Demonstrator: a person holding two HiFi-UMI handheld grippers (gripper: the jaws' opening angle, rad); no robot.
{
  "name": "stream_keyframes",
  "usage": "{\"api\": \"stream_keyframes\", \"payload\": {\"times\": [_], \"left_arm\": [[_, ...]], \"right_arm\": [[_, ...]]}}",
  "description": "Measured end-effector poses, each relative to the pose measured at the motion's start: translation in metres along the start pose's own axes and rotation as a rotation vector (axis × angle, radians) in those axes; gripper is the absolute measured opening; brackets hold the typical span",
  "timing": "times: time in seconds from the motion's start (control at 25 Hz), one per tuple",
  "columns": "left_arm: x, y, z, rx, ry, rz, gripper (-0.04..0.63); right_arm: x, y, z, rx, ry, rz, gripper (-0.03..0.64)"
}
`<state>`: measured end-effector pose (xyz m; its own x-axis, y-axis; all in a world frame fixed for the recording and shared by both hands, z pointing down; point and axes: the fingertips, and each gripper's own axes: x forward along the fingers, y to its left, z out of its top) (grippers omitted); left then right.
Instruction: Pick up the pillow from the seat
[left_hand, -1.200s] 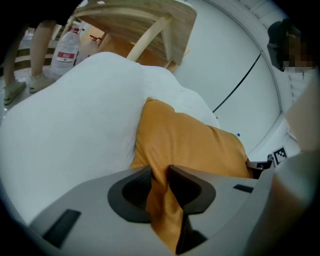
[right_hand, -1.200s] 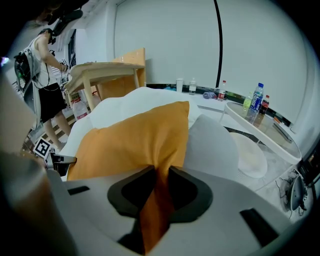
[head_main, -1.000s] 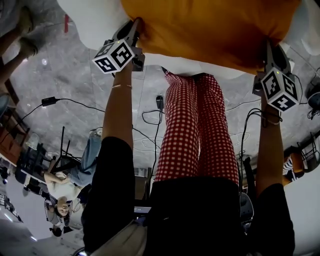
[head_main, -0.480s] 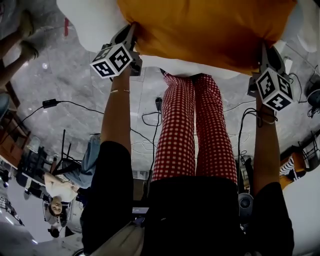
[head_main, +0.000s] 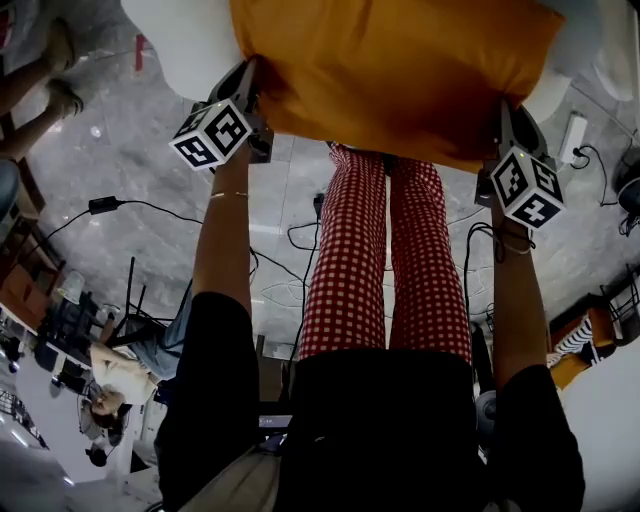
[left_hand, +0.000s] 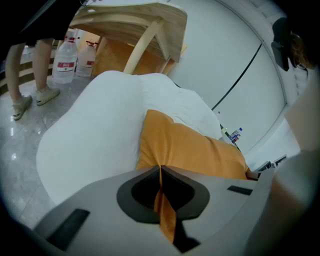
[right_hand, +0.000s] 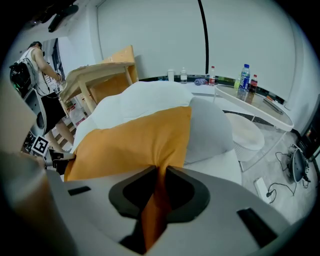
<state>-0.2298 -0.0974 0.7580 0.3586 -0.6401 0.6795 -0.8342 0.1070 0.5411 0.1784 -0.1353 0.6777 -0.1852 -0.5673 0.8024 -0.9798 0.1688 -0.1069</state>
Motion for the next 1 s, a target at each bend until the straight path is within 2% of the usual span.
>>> {"api": "stream_keyframes", "payload": {"times": [0.36,0.56,0.8,1.0], "left_arm": [[-0.026,-0.010,0.002,-0.040,-0.042,0.010,0.014],[-0.042,-0.028,0.017,-0.039,-0.089,0.010,0.014],[-0.054,-0.042,0.017,-0.054,-0.080,0.014,0.014],[-0.064,-0.063,0.027,-0.021,-0.084,0.010,0.014]], "right_arm": [[-0.007,0.001,0.007,-0.010,-0.015,0.009,0.072],[-0.014,-0.002,0.014,-0.003,-0.036,0.018,0.071],[-0.025,-0.009,0.016,0.023,-0.049,0.021,0.067],[-0.039,-0.018,0.013,0.061,-0.058,0.035,0.067]]}}
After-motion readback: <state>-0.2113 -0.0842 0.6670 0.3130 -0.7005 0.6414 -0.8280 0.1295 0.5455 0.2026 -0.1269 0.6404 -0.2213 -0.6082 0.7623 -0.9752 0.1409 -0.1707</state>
